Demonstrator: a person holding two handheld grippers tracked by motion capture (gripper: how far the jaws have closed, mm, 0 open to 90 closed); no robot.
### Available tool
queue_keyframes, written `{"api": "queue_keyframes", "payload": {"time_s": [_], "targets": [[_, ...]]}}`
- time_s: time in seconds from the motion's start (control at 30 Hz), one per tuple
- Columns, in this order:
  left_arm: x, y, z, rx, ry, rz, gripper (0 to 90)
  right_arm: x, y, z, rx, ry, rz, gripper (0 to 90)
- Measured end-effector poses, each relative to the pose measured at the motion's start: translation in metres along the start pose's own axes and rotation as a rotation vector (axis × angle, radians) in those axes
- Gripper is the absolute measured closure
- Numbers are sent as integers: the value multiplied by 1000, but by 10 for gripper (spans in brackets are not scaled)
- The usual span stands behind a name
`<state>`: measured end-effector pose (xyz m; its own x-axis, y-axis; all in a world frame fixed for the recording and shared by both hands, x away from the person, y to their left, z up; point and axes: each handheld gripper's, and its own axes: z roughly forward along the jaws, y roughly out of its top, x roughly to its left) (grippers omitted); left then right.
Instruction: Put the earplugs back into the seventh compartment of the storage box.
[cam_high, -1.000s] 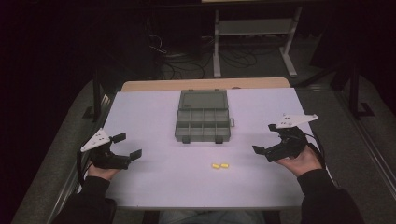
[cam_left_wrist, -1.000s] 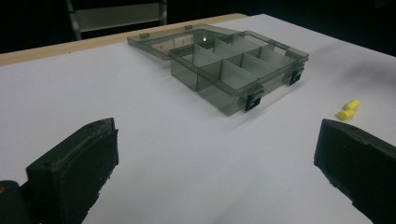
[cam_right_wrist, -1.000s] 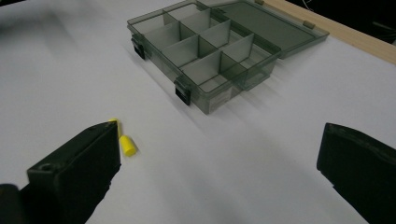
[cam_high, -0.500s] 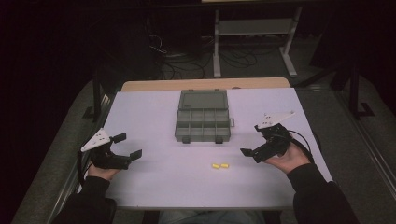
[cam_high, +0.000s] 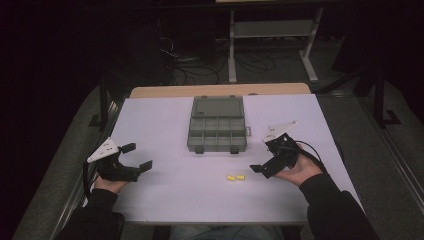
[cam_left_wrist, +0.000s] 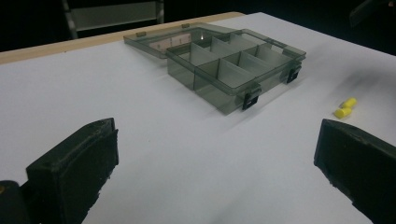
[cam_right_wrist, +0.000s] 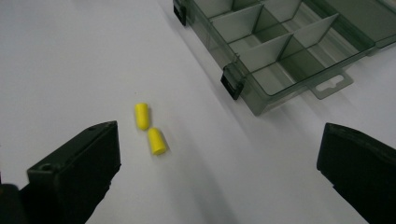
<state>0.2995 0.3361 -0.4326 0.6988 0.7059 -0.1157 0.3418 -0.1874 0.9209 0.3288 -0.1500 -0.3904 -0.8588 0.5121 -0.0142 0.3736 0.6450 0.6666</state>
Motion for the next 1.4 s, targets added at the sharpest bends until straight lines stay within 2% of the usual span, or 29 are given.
{"api": "queue_keyframes", "payload": {"time_s": [0.3,0.63,1.07,1.2,1.27,1.33,1.4], "targets": [[0,0,0,0,-2,1,0,6,7,16,42,38,-34,0],[0,0,0,3,-5,1,0,13,10,39,115,71,-77,0],[0,0,1,5,-9,5,0,22,9,58,169,111,-101,0],[0,0,1,6,-9,4,0,23,8,63,193,133,-94,67],[0,0,1,6,-10,4,0,24,7,64,204,166,-89,140],[0,0,1,8,-11,3,0,25,6,65,204,165,-103,159],[-1,0,2,10,-12,5,0,27,6,67,214,175,-101,223]]}}
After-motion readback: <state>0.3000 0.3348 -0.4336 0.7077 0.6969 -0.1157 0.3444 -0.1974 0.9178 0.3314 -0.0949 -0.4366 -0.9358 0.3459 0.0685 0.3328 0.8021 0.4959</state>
